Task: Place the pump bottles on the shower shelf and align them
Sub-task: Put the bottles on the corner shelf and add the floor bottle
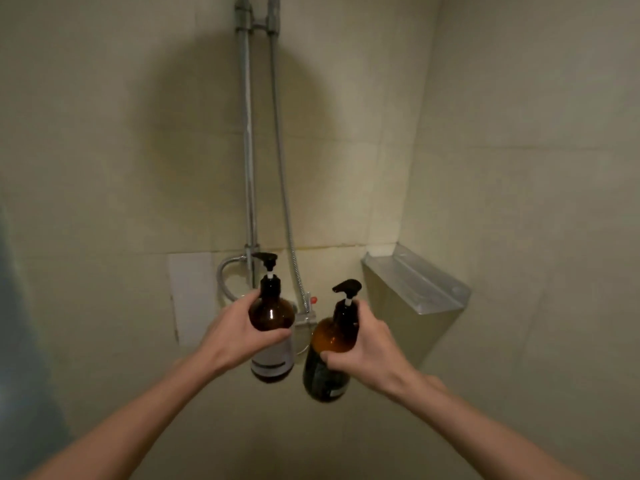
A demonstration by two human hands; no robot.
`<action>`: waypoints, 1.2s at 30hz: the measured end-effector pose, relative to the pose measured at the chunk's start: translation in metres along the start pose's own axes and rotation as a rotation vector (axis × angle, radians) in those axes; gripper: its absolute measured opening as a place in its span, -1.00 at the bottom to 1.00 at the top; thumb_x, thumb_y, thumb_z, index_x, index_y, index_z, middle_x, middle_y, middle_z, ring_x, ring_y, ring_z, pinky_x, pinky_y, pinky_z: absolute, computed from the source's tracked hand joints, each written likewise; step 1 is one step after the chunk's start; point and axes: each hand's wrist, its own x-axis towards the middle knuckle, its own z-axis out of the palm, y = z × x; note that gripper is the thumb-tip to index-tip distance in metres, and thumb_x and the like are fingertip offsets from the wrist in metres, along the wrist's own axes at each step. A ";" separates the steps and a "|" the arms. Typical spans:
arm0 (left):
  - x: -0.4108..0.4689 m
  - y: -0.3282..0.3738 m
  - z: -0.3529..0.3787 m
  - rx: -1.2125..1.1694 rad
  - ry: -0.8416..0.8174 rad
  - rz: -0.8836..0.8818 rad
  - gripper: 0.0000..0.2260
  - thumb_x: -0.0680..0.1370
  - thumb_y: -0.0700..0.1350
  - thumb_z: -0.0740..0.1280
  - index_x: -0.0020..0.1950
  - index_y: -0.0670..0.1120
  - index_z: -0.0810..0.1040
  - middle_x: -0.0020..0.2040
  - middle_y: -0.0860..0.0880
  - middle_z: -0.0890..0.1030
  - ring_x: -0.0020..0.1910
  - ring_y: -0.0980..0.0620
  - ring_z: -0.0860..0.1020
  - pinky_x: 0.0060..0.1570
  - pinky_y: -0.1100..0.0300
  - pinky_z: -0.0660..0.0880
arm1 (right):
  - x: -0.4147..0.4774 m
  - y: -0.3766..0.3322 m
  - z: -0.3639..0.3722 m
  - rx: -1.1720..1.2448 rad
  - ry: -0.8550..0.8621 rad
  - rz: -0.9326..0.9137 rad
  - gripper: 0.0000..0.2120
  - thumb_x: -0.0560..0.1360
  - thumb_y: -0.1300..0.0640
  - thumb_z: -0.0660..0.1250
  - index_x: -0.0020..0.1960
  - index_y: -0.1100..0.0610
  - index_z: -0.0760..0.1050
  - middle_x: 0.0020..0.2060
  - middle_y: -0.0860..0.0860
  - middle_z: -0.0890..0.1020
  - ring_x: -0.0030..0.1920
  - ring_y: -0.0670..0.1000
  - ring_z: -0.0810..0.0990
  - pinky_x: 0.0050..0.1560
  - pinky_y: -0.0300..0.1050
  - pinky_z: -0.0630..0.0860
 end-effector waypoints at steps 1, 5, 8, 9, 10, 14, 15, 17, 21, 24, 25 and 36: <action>0.012 0.011 0.005 -0.023 -0.015 0.022 -0.40 0.20 0.19 0.52 0.19 0.22 0.39 0.05 0.19 0.55 0.05 0.17 0.53 0.10 0.10 0.51 | 0.003 -0.002 -0.014 -0.012 0.039 0.005 -0.43 0.20 -0.07 0.52 0.06 -0.24 0.27 -0.03 -0.18 0.56 0.01 -0.29 0.52 -0.10 -0.39 0.50; 0.065 0.058 0.033 -0.091 -0.048 0.098 -0.36 0.25 0.11 0.53 0.27 0.07 0.42 0.15 0.06 0.56 0.10 0.13 0.52 0.13 0.11 0.49 | 0.023 -0.011 -0.077 -0.071 0.173 -0.008 -0.44 0.16 -0.14 0.50 0.05 -0.17 0.29 -0.06 -0.16 0.55 -0.04 -0.18 0.56 -0.16 -0.35 0.51; 0.109 0.090 0.057 -0.124 -0.037 0.145 -0.37 0.28 0.06 0.53 0.29 0.03 0.39 0.18 0.03 0.54 0.08 0.14 0.49 0.08 0.21 0.44 | 0.045 -0.010 -0.118 -0.104 0.249 -0.030 -0.41 0.14 -0.12 0.50 0.06 -0.11 0.30 -0.06 -0.15 0.54 -0.06 -0.14 0.55 -0.23 -0.36 0.49; 0.125 0.100 0.065 -0.132 -0.041 0.162 -0.36 0.30 0.05 0.52 0.31 0.01 0.38 0.20 0.02 0.53 0.10 0.12 0.49 0.11 0.17 0.43 | 0.052 -0.008 -0.131 -0.114 0.276 -0.035 -0.42 0.15 -0.10 0.51 0.06 -0.10 0.30 -0.08 -0.16 0.53 -0.08 -0.15 0.55 -0.27 -0.38 0.47; 0.140 0.109 0.074 -0.142 -0.046 0.175 -0.35 0.30 0.04 0.52 0.33 0.00 0.37 0.21 0.02 0.52 0.12 0.10 0.48 0.13 0.15 0.42 | 0.060 -0.004 -0.144 -0.121 0.294 -0.039 -0.43 0.16 -0.07 0.52 0.06 -0.09 0.30 -0.09 -0.16 0.53 -0.10 -0.17 0.54 -0.29 -0.40 0.45; 0.199 0.133 0.109 -0.167 -0.030 0.190 -0.38 0.32 0.04 0.51 0.31 -0.01 0.37 0.15 0.04 0.51 0.07 0.10 0.47 0.06 0.19 0.43 | 0.091 0.022 -0.187 -0.123 0.315 -0.042 -0.37 0.17 -0.03 0.52 0.12 -0.07 0.28 -0.09 -0.20 0.50 -0.10 -0.19 0.52 -0.26 -0.40 0.43; 0.212 0.136 0.118 -0.167 -0.022 0.185 -0.39 0.32 0.04 0.51 0.30 0.00 0.37 0.11 0.06 0.50 0.05 0.11 0.47 0.02 0.22 0.42 | 0.098 0.030 -0.195 -0.132 0.319 -0.035 -0.35 0.18 -0.02 0.53 0.15 -0.06 0.26 -0.09 -0.21 0.49 -0.10 -0.19 0.51 -0.24 -0.40 0.43; 0.236 0.139 0.135 -0.157 0.003 0.175 -0.40 0.31 0.05 0.52 0.28 0.01 0.38 0.05 0.10 0.48 0.01 0.11 0.46 -0.03 0.24 0.41 | 0.113 0.045 -0.208 -0.162 0.333 -0.020 -0.30 0.20 0.03 0.54 0.22 -0.03 0.25 -0.09 -0.23 0.45 -0.12 -0.19 0.49 -0.19 -0.37 0.42; 0.271 0.134 0.164 -0.128 0.064 0.144 -0.37 0.27 0.08 0.54 0.26 0.02 0.40 0.11 0.04 0.54 0.05 0.05 0.50 0.03 0.13 0.47 | 0.138 0.072 -0.223 -0.198 0.329 0.033 -0.36 0.23 0.10 0.54 0.15 -0.04 0.23 -0.07 -0.13 0.47 -0.08 -0.10 0.49 -0.13 -0.24 0.45; 0.291 0.127 0.182 -0.105 0.075 0.120 -0.35 0.23 0.10 0.55 0.25 0.04 0.41 0.15 0.00 0.56 0.10 -0.01 0.53 0.10 0.05 0.50 | 0.151 0.093 -0.223 -0.225 0.318 0.068 -0.39 0.24 0.11 0.54 0.16 0.01 0.27 -0.01 -0.02 0.53 -0.02 -0.02 0.52 -0.07 -0.12 0.52; 0.298 0.124 0.186 -0.096 0.073 0.113 -0.35 0.22 0.11 0.55 0.24 0.04 0.41 0.14 0.00 0.57 0.10 -0.02 0.54 0.11 0.02 0.51 | 0.156 0.100 -0.222 -0.227 0.319 0.077 -0.40 0.24 0.11 0.53 0.15 0.01 0.28 -0.02 -0.01 0.53 -0.02 -0.01 0.53 -0.06 -0.11 0.53; 0.369 0.095 0.230 -0.097 -0.028 0.117 -0.39 0.19 0.14 0.55 0.16 0.06 0.43 0.05 0.01 0.60 0.03 -0.01 0.57 0.06 -0.02 0.54 | 0.203 0.147 -0.210 -0.247 0.305 0.152 -0.41 0.20 0.03 0.53 0.10 -0.08 0.28 -0.10 -0.16 0.49 -0.11 -0.14 0.51 -0.25 -0.33 0.44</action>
